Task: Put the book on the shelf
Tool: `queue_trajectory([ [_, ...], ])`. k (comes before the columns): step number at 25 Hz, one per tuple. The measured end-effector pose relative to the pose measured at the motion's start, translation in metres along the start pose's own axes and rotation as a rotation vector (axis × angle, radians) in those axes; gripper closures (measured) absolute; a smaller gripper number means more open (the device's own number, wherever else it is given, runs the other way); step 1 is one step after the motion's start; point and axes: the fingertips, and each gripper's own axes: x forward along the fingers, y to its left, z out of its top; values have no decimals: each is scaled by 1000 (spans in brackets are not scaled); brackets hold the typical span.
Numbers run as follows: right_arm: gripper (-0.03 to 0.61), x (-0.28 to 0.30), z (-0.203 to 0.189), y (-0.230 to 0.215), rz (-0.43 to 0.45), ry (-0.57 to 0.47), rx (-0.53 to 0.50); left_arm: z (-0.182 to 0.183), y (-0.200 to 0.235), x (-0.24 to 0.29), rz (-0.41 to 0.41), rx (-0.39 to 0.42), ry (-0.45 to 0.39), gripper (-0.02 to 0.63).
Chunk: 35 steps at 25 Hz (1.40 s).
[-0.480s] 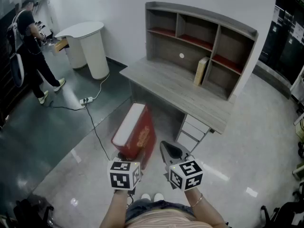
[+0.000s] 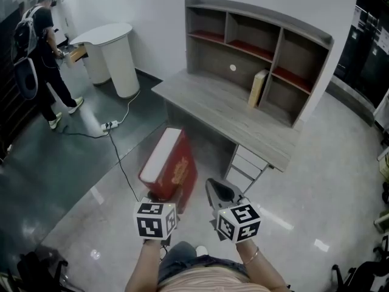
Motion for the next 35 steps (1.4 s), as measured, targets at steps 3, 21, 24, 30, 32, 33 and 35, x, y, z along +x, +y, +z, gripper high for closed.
queue_trajectory([
  [3,569,2,1,-2,15,-1,10,5,1,2,8,2,-6,385],
  [21,569,63,13,-47,-19,13,54,47,30,65,4,18,-3,385],
  [24,569,86,17,-56,-22,22,54,58,44,88,-4,12,-1,385],
  [30,569,144,28,-80,-49,46,64,83,77,139,-33,8,25,385],
  [32,569,166,35,-87,-57,48,66,96,88,155,-41,11,30,385],
  [33,569,177,39,-91,-60,49,68,102,94,164,-47,14,33,385],
  [35,569,200,45,-96,-65,53,72,113,105,180,-57,22,40,385],
])
